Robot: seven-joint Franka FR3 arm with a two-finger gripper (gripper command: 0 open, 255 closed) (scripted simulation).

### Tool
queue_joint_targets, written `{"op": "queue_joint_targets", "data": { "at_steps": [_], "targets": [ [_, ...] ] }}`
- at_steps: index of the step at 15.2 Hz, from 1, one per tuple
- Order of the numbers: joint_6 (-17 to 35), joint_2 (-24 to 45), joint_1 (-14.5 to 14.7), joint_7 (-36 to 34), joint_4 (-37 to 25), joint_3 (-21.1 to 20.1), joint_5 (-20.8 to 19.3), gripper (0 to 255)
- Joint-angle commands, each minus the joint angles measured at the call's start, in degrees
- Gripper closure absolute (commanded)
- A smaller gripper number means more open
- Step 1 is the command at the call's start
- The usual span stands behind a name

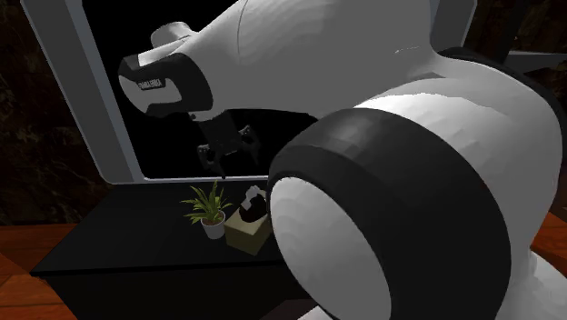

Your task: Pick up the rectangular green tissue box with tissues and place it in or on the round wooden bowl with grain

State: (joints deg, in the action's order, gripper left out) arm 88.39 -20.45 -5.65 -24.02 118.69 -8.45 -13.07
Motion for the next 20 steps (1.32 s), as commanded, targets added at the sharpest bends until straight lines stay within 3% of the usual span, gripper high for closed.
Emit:
{"op": "queue_joint_targets", "data": {
  "at_steps": [1,5,13,20],
  "targets": [
    [-4.4,9.0,-1.4,-6.3,-5.7,-2.4,-3.5,0],
    [-13.2,23.4,-2.0,-15.9,-14.9,-3.8,-8.9,0],
    [-7.5,20.6,-2.9,-15.8,-6.8,-2.7,-9.0,0],
    [-7.5,20.6,-2.9,-15.8,-6.8,-2.7,-9.0,0]
  ]
}}
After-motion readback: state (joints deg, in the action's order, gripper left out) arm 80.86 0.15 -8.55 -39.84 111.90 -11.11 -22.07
